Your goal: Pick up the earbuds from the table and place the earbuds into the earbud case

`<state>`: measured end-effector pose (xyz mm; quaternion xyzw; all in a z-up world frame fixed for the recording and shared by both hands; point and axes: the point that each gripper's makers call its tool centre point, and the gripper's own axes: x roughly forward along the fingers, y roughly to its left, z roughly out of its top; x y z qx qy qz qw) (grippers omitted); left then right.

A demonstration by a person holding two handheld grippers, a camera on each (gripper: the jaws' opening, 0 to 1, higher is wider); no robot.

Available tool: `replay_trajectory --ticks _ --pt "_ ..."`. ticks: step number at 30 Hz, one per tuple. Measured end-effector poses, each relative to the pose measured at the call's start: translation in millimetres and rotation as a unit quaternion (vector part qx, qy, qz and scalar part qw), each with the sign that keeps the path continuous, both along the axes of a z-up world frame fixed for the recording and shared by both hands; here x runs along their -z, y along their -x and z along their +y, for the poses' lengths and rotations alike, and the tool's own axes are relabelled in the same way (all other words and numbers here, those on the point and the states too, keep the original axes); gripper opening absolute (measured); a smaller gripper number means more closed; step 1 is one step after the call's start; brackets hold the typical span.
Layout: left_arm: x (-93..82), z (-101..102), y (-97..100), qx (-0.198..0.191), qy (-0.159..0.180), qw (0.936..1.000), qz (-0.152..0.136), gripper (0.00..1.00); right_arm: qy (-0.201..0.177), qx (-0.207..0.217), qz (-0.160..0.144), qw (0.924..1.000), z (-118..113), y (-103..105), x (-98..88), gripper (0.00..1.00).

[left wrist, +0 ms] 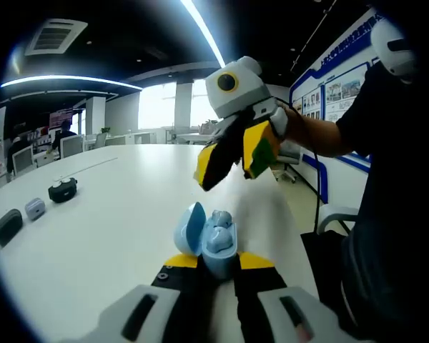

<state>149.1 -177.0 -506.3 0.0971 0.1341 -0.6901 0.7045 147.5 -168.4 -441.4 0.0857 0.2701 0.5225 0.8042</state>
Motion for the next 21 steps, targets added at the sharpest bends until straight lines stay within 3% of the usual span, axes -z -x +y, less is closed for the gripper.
replay_trajectory --ticks 2,4,5,7,11,16,21 --pt "0.0 0 0.4 0.001 0.000 1.0000 0.000 0.18 0.034 -0.012 -0.037 0.9987 -4 -3 8.0 0.39" --pt "0.1 1 0.7 0.001 0.000 1.0000 0.000 0.18 0.047 -0.034 -0.050 0.9971 -1 2 13.7 0.46" --pt "0.1 1 0.7 0.001 0.000 1.0000 0.001 0.18 0.054 -0.049 -0.051 0.9960 2 6 18.0 0.47" --pt "0.1 1 1.0 0.002 0.000 1.0000 0.001 0.18 0.083 -0.082 -0.086 0.9894 7 9 26.4 0.48" --pt "0.0 1 2.1 0.006 0.000 1.0000 0.000 0.18 0.139 -0.123 -0.118 0.9755 10 9 41.1 0.44" --pt "0.2 0 3.3 0.013 -0.001 0.9999 -0.005 0.18 0.157 -0.146 -0.124 0.9689 10 1 45.7 0.28" --pt "0.5 1 4.1 0.014 -0.001 0.9999 -0.004 0.18 0.174 -0.167 -0.133 0.9613 10 1 47.3 0.28"
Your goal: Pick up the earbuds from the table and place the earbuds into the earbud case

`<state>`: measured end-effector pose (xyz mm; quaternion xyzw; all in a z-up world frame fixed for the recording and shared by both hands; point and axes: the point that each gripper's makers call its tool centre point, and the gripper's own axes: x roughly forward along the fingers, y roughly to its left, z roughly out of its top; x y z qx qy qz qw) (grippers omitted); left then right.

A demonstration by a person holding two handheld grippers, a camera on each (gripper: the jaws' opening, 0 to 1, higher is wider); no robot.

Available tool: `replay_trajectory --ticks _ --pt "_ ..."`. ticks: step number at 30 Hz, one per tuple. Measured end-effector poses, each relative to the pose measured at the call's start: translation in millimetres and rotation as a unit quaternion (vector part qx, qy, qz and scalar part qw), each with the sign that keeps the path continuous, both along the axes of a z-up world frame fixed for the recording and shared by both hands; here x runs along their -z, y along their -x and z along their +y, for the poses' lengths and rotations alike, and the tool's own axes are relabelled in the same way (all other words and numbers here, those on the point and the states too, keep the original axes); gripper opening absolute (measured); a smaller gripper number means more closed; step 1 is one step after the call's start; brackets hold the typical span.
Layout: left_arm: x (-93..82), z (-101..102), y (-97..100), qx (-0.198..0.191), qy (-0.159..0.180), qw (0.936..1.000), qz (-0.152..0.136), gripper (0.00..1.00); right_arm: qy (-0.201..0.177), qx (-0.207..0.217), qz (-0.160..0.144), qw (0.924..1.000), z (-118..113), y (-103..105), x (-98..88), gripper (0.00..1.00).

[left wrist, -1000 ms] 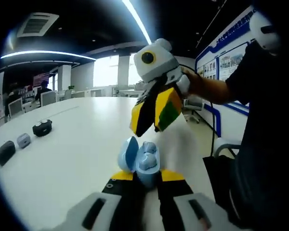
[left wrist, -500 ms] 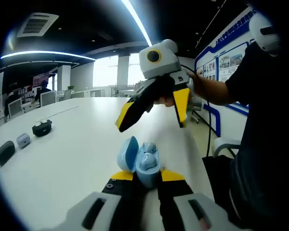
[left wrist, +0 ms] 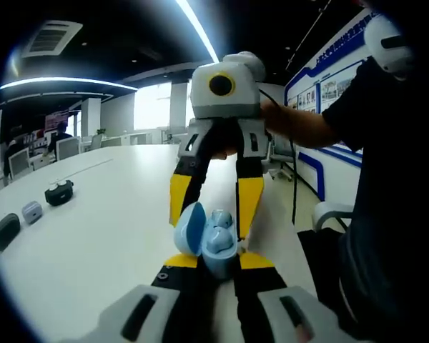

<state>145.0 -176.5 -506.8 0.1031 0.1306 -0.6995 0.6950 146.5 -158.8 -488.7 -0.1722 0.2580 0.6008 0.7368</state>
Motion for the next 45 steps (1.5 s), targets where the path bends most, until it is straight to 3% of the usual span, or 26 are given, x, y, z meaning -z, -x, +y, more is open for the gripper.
replay_trajectory --ticks 6,16,20,24,28,35,40,45 --pt "0.2 0 0.0 -0.001 0.001 1.0000 0.007 0.18 0.048 -0.024 -0.097 0.9938 0 0 -0.3 0.28" --pt "0.4 -1 -1.1 -0.005 0.001 0.9999 0.009 0.18 0.108 -0.036 -0.253 0.9607 -3 6 -3.4 0.26" --pt "0.4 -2 -1.6 -0.006 0.002 0.9999 0.010 0.18 0.113 -0.035 -0.281 0.9523 -4 10 -4.4 0.24" --pt "0.1 -2 -2.2 -0.008 0.003 0.9999 0.012 0.18 0.109 -0.029 -0.282 0.9529 -6 11 -5.9 0.18" --pt "0.0 -3 -2.9 -0.008 0.002 0.9999 0.011 0.18 0.100 -0.014 -0.281 0.9546 -10 10 -5.7 0.18" --pt "0.0 -2 -2.6 -0.005 0.002 1.0000 0.005 0.18 0.029 0.045 -0.168 0.9844 -17 8 -0.2 0.22" --pt "0.1 -2 -0.5 0.003 0.003 1.0000 -0.003 0.18 -0.046 0.051 -0.110 0.9916 -8 8 -4.7 0.20" --pt "-0.3 -2 -0.3 0.005 0.004 1.0000 -0.006 0.18 -0.052 0.039 -0.099 0.9930 -4 8 -2.0 0.17"
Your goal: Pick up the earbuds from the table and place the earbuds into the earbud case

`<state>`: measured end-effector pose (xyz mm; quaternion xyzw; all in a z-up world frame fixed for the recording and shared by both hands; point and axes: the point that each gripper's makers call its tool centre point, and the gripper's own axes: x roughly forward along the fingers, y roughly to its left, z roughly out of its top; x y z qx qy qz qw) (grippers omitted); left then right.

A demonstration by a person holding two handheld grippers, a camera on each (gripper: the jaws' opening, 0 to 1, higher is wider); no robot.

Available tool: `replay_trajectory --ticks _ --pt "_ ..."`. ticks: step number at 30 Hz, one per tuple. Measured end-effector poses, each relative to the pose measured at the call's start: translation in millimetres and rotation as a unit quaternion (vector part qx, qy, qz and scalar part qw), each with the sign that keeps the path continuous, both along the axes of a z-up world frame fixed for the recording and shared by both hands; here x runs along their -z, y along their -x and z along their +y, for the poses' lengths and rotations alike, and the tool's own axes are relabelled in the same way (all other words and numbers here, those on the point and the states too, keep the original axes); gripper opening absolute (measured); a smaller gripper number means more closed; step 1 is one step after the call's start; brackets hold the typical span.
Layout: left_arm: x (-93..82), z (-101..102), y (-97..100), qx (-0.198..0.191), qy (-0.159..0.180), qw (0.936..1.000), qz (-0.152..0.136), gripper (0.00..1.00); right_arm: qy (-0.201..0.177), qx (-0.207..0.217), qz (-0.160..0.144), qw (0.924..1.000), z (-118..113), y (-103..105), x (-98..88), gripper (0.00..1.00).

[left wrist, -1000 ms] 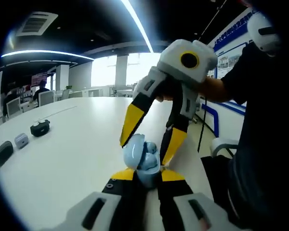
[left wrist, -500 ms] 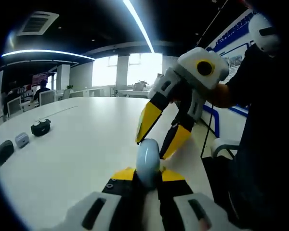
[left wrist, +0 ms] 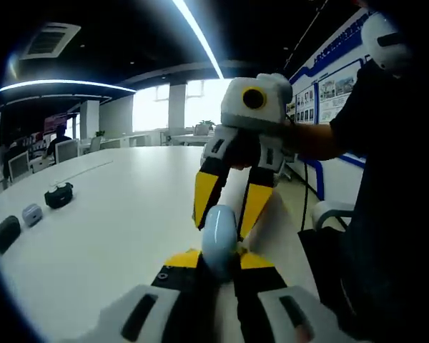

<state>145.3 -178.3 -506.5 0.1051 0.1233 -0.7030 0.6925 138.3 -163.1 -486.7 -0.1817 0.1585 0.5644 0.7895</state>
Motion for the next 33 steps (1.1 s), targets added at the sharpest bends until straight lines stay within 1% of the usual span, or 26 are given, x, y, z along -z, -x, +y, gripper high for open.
replay_trajectory --ticks 8,11,16,19,22,26,29,30,33 --pt "-0.1 1 0.5 0.000 0.002 1.0000 0.004 0.19 0.008 -0.015 -0.007 0.9998 7 1 4.9 0.17" --pt "-0.1 1 1.1 0.001 0.003 1.0000 0.005 0.19 0.002 -0.019 -0.004 0.9998 7 2 4.6 0.16" --pt "-0.2 2 0.6 -0.002 0.004 1.0000 0.006 0.19 -0.010 -0.011 0.007 0.9999 6 2 4.6 0.16" --pt "-0.9 3 -2.1 -0.009 0.007 0.9999 0.009 0.22 -0.012 0.000 0.011 0.9999 3 2 4.0 0.15" --pt "-4.1 4 -3.6 -0.014 0.015 0.9997 0.010 0.24 -0.022 0.020 0.030 0.9991 -1 2 4.4 0.15" --pt "-7.9 4 -6.8 -0.024 0.026 0.9994 0.004 0.26 -0.061 0.051 0.077 0.9938 -3 0 1.8 0.15" --pt "-9.7 4 -8.6 -0.030 0.031 0.9991 0.000 0.26 -0.086 0.078 0.118 0.9862 -7 -5 1.2 0.15" --pt "-10.4 4 -9.5 -0.032 0.032 0.9990 -0.002 0.26 -0.092 0.082 0.126 0.9844 -8 -5 1.0 0.15" --pt "-12.8 4 -12.4 -0.040 0.038 0.9985 -0.006 0.25 -0.117 0.102 0.160 0.9749 -11 -9 -1.0 0.15"
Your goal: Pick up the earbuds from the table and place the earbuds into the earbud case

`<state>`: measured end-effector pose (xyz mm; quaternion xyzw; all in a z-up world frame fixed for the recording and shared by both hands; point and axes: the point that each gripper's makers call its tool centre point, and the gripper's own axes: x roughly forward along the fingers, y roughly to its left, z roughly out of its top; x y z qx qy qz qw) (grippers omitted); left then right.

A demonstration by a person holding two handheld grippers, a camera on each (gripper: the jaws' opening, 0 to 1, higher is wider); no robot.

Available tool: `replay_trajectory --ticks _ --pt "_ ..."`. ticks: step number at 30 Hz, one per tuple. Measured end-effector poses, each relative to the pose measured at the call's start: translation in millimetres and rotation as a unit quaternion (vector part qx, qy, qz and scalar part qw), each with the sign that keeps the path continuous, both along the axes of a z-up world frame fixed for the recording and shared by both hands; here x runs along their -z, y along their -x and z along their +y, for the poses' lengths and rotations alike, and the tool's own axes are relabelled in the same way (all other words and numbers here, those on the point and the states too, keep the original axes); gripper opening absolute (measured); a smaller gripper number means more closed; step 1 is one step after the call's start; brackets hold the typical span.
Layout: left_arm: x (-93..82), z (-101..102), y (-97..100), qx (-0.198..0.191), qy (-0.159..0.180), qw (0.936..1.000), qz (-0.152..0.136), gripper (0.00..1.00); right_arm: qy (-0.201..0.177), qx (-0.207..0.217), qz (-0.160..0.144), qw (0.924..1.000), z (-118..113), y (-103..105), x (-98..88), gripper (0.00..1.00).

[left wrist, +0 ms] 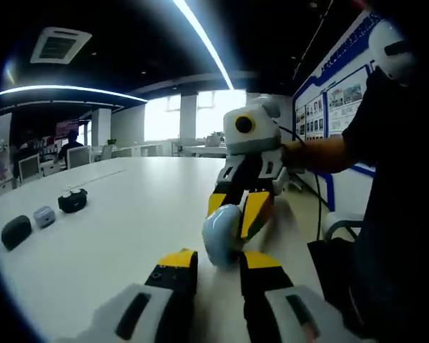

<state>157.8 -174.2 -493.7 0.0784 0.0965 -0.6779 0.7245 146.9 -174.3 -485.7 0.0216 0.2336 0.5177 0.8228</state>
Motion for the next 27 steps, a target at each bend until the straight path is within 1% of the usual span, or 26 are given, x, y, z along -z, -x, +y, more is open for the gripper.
replay_trajectory --ticks 5,6,8,12,13,14,15,17,18,20,21,23,26,27 --pt "-3.9 0 -4.6 -0.013 0.006 0.9999 -0.008 0.25 -0.052 0.034 0.048 0.9969 -11 -9 -7.9 0.15" --pt "-5.0 0 -4.8 -0.016 0.006 0.9998 -0.012 0.25 -0.059 0.040 0.057 0.9959 -15 -12 -9.0 0.15" --pt "-7.9 0 -5.6 -0.020 0.006 0.9993 -0.029 0.25 -0.067 0.049 0.075 0.9937 -24 -19 -11.0 0.15" --pt "-9.5 0 -4.3 -0.021 0.000 0.9988 -0.043 0.26 -0.086 0.076 0.102 0.9882 -45 -42 -20.3 0.15" --pt "-8.9 0 -3.5 -0.020 -0.003 0.9987 -0.047 0.26 -0.093 0.083 0.116 0.9854 -51 -48 -23.0 0.15" --pt "-8.5 0 -2.8 -0.020 -0.005 0.9986 -0.049 0.26 -0.101 0.093 0.124 0.9828 -57 -56 -26.8 0.15" --pt "-8.5 1 -2.1 -0.019 -0.006 0.9986 -0.049 0.26 -0.100 0.094 0.127 0.9824 -62 -63 -29.1 0.15" --pt "-8.9 2 0.3 -0.018 -0.006 0.9986 -0.049 0.26 -0.113 0.111 0.140 0.9774 -75 -82 -36.7 0.15" --pt "-8.7 3 0.8 -0.019 -0.007 0.9986 -0.049 0.26 -0.119 0.115 0.147 0.9752 -77 -87 -38.4 0.15" --pt "-8.7 4 0.8 -0.019 -0.008 0.9985 -0.050 0.26 -0.113 0.125 0.151 0.9740 -88 -107 -39.7 0.15" --pt "-7.8 10 -0.3 -0.028 -0.010 0.9983 -0.049 0.26 -0.108 0.129 0.156 0.9733 -92 -115 -38.8 0.15" --pt "-5.1 15 -2.1 -0.039 -0.019 0.9975 -0.056 0.26 -0.099 0.137 0.160 0.9725 -97 -128 -37.3 0.15" --pt "-5.9 23 -2.7 -0.050 -0.016 0.9973 -0.052 0.26 -0.084 0.151 0.171 0.9700 -108 -153 -32.0 0.15" --pt "-6.2 24 -3.3 -0.054 -0.014 0.9971 -0.051 0.26 -0.083 0.154 0.177 0.9685 -110 -159 -30.3 0.15"
